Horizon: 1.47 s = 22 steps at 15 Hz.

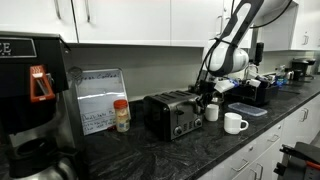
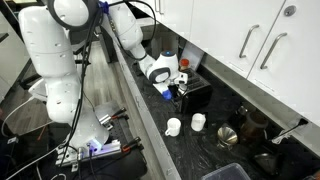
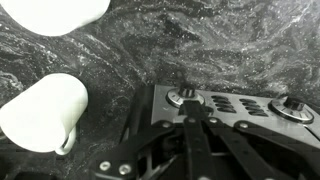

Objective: Turn on the right toaster

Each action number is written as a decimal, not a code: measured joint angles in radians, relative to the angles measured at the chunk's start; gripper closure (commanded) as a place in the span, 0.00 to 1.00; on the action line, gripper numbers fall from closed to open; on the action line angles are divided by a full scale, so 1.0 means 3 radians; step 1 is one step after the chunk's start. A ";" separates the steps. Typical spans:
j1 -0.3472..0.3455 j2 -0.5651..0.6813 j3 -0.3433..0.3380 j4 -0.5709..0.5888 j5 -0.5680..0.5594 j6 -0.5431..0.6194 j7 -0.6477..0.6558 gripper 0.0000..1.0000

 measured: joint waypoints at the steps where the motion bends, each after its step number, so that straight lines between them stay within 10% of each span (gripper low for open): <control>1: -0.0007 0.0023 0.0006 0.0001 0.0018 0.0005 -0.0010 1.00; 22: -0.0050 0.0080 0.0046 0.0019 0.0035 0.0021 -0.0043 1.00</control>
